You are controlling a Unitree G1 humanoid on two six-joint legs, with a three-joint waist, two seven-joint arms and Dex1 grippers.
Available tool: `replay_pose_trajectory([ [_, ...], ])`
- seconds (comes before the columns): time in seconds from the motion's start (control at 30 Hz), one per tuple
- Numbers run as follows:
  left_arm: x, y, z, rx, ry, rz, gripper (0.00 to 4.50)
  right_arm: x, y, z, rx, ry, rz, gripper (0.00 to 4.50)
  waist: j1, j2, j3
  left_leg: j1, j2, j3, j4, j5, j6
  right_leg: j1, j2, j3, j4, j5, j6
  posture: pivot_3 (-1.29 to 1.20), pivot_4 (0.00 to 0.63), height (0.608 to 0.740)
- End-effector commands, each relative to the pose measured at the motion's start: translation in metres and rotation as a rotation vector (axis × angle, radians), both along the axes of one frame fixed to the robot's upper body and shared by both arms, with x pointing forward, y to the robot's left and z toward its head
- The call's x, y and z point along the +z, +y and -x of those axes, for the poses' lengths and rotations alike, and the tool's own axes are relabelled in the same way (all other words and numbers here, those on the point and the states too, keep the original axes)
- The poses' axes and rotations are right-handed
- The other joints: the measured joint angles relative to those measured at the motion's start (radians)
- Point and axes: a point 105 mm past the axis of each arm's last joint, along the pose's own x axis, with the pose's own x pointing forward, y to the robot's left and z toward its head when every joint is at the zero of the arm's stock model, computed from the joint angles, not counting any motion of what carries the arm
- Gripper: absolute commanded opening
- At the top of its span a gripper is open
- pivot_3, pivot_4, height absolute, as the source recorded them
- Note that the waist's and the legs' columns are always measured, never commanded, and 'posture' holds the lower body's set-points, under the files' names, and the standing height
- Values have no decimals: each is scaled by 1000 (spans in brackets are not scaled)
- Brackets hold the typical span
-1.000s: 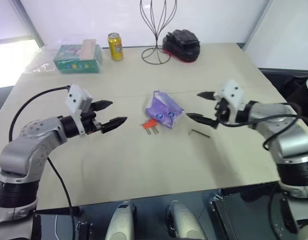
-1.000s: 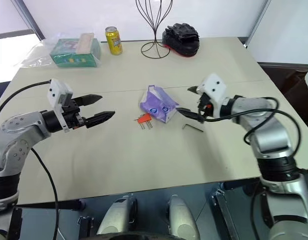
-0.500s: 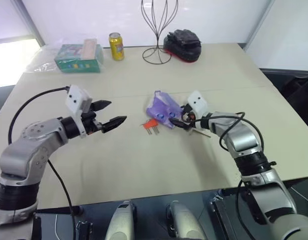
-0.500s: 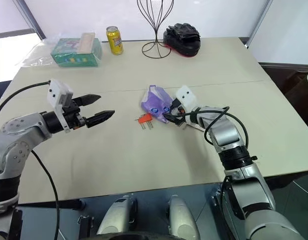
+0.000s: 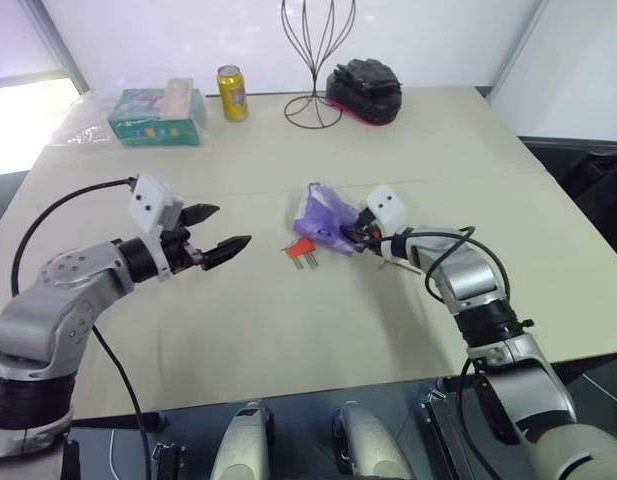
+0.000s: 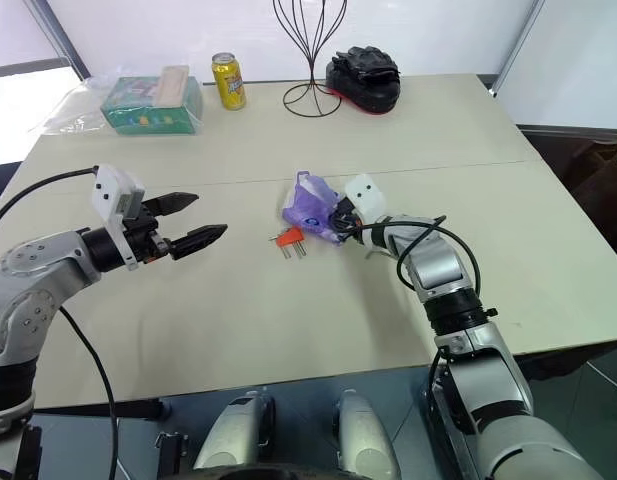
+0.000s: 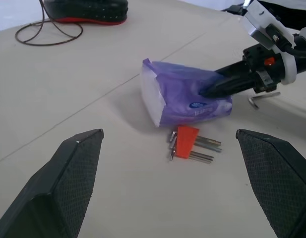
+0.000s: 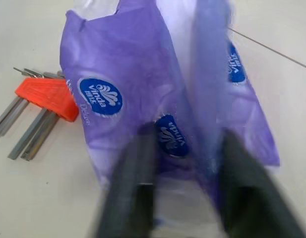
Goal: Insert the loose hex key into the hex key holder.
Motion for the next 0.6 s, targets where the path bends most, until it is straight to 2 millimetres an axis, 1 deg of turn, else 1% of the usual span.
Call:
replay_pose_trajectory([
  [0.03, 10, -2, 3, -8, -58, -21, 4500, 18, -1, -3, -3, -55, -11, 22, 0, 0, 0, 0, 0, 0, 0, 0, 0, 0, 0, 0, 0, 0, 0, 0, 150, 740],
  [0.1, 9, -2, 3, -8, -58, -22, 4500, 21, -5, -4, -20, -65, -10, 22, 0, 0, 0, 0, 0, 0, 0, 0, 0, 0, 0, 0, 0, 0, 0, 0, 150, 740],
  [0.13, 9, -3, 3, -9, -58, -22, 4500, 26, -9, -5, -48, -87, -17, 22, 0, 0, 0, 0, 0, 0, 0, 0, 0, 0, 0, 0, 0, 0, 0, 0, 150, 740],
  [0.2, 8, -3, 2, -6, -60, -21, 4500, 44, -23, -10, -141, -157, -64, 22, 0, 0, 0, 0, 0, 0, 0, 0, 0, 0, 0, 0, 0, 0, 0, 0, 150, 740],
  [0.23, 8, -3, 2, -5, -59, -21, 4500, 57, -34, -13, -211, -213, -89, 22, 2, 0, 0, 0, 0, 0, 0, 0, 0, 0, 0, 0, 0, 0, 0, 0, 150, 740],
  [0.33, 6, -4, 2, -7, -59, -22, 4500, 87, -72, -20, -463, -319, -153, 22, 3, 0, 0, 0, 0, 0, 0, 0, 0, 0, -1, 0, 0, 0, 0, 0, 150, 740],
  [0.4, 5, -5, 1, -7, -60, -22, 4500, 107, -105, -20, -660, -382, -213, 22, 3, 0, 0, 0, 0, 0, 0, 0, 0, 0, -1, 0, 0, 0, 0, 0, 150, 740],
  [0.43, 4, -6, 0, -9, -60, -23, 4500, 116, -126, -17, -778, -407, -237, 22, 2, 0, 0, 0, 0, 0, 0, 0, 0, 0, -1, 0, 0, 0, 0, 0, 150, 740],
  [0.5, 3, -7, -1, -12, -60, -21, 4500, 125, -153, -12, -931, -423, -262, 22, 1, 0, 0, 0, 0, 0, 0, 0, 0, 0, -1, 0, 0, 0, 0, 0, 150, 740],
  [0.6, 2, -11, -3, -24, -62, -19, 4500, 131, -185, -1, -1114, -456, -220, 22, 0, 0, 0, 0, 0, 0, -1, 0, 0, 0, -1, 0, 0, 0, 0, 0, 150, 740],
])
